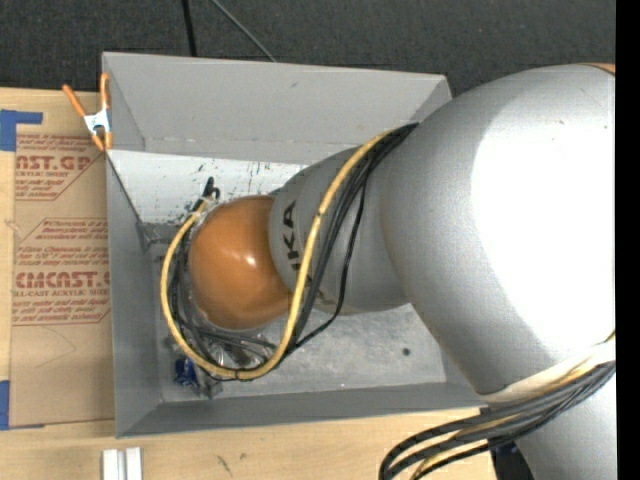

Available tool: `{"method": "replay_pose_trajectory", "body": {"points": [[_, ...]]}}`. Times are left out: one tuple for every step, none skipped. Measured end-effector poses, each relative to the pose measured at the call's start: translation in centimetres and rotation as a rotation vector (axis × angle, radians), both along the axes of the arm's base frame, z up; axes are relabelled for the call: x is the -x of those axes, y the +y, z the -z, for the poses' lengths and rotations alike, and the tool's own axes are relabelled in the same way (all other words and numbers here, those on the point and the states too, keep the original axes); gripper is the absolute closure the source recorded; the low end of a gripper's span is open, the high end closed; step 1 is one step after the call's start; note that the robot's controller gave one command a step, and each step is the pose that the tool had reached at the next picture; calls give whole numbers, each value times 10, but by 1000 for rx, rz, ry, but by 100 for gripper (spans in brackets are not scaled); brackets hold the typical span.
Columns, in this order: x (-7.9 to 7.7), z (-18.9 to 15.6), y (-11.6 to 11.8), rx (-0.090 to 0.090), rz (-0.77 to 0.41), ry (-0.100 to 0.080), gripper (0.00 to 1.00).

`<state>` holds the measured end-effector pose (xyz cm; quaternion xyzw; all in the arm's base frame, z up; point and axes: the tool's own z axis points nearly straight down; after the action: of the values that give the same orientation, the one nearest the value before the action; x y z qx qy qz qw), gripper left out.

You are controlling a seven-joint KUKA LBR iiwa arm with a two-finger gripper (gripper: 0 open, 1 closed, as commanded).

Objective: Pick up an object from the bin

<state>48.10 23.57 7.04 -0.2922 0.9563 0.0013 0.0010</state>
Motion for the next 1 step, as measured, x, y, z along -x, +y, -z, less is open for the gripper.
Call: {"method": "replay_pose_trajectory", "body": {"points": [[-24, -114, -1, -1, -21, -9, 100]]}}
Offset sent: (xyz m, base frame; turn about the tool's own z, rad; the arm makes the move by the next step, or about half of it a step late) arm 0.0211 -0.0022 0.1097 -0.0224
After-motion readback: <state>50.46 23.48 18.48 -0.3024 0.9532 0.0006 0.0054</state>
